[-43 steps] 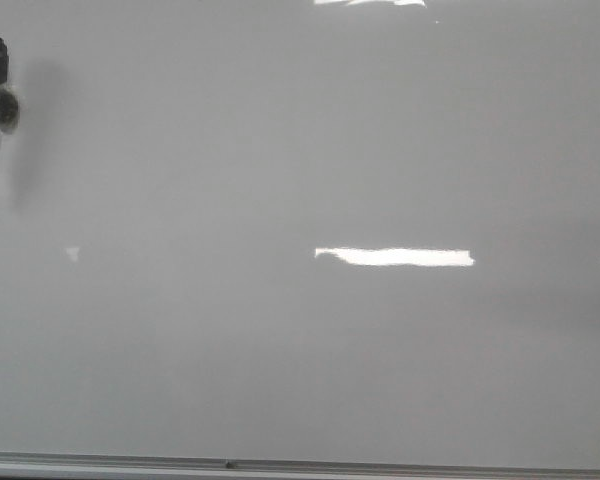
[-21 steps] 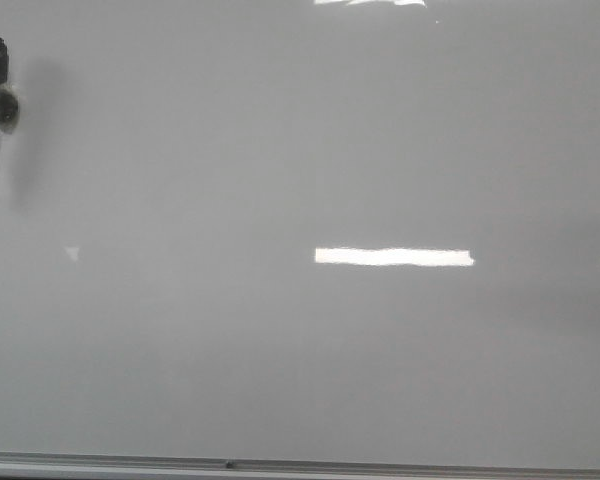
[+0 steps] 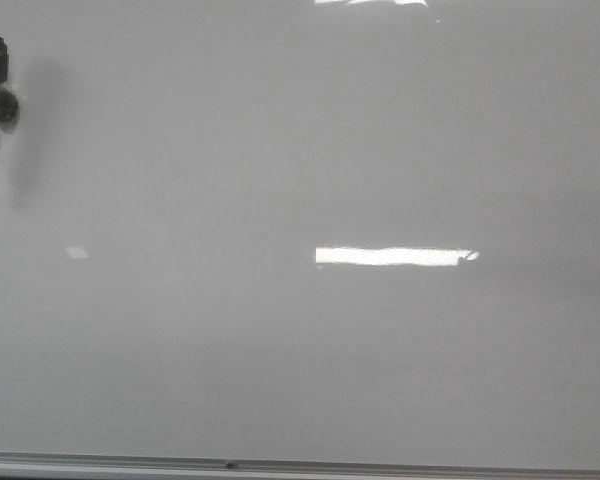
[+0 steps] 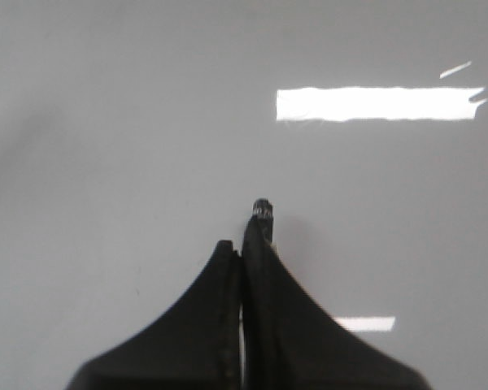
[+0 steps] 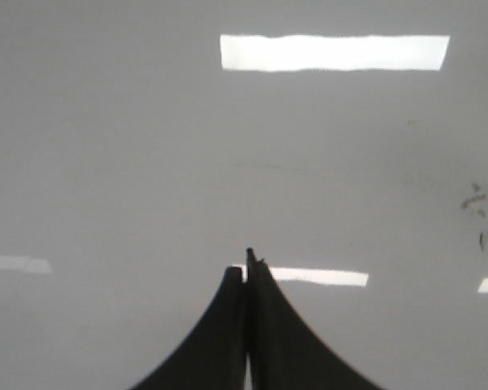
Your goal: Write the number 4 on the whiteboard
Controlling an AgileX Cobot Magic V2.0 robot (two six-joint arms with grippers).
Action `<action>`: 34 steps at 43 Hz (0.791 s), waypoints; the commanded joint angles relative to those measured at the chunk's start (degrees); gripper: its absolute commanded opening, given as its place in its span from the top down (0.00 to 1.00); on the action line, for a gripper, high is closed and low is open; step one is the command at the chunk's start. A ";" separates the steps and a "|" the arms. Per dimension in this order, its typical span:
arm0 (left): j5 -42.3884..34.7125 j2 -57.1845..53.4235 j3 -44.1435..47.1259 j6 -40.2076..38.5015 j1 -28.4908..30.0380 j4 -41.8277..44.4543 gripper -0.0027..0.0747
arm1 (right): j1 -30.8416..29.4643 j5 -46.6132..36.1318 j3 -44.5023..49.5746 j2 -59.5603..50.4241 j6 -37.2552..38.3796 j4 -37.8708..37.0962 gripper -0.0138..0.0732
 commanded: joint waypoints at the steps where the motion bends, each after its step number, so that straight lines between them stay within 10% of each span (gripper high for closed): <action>1: -3.77 -0.41 -6.35 -0.40 -0.09 -0.58 0.99 | -0.03 -0.11 -6.79 -0.49 0.04 0.04 0.92; 34: 25.36 25.07 -37.19 -0.40 -0.09 -0.58 0.99 | -0.03 30.54 -42.03 33.37 -0.44 0.04 0.92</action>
